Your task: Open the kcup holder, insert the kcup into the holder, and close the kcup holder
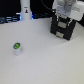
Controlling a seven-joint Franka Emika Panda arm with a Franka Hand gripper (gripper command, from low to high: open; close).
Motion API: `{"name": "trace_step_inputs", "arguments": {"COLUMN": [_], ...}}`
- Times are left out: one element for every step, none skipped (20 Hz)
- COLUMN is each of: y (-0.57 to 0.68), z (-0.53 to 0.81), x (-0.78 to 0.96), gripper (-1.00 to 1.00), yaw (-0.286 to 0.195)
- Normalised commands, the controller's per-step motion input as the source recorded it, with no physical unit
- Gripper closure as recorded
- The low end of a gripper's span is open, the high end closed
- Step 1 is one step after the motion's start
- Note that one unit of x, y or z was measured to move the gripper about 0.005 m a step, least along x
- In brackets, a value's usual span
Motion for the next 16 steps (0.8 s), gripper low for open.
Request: {"name": "trace_step_inputs", "arguments": {"y": [0.00,-0.22,-0.22,-0.22,-0.09,-0.21,-0.22,-0.21,-0.11,-0.33,-0.59,-0.55,-0.52,-0.51,-0.53,-0.57], "z": [0.01,0.27,0.26,0.25,0.32,0.26,0.27,0.27,0.00,0.05,0.07,0.05,0.08,0.08,0.11,0.11], "x": [0.00,0.93,0.92,0.91,0.84,0.93,0.93,0.93,0.15,0.13,0.38,0.45,0.43,0.41,0.43,0.42], "gripper": [1.00,1.00,1.00,1.00,1.00,1.00,1.00,1.00,1.00,1.00,1.00,1.00,1.00,1.00,1.00,1.00], "yaw": [0.000,-0.089,-0.087,-0.088,-0.045,-0.086,-0.088,-0.086,0.000,0.000,0.027,0.049,0.068,0.066,0.062,0.056]}}
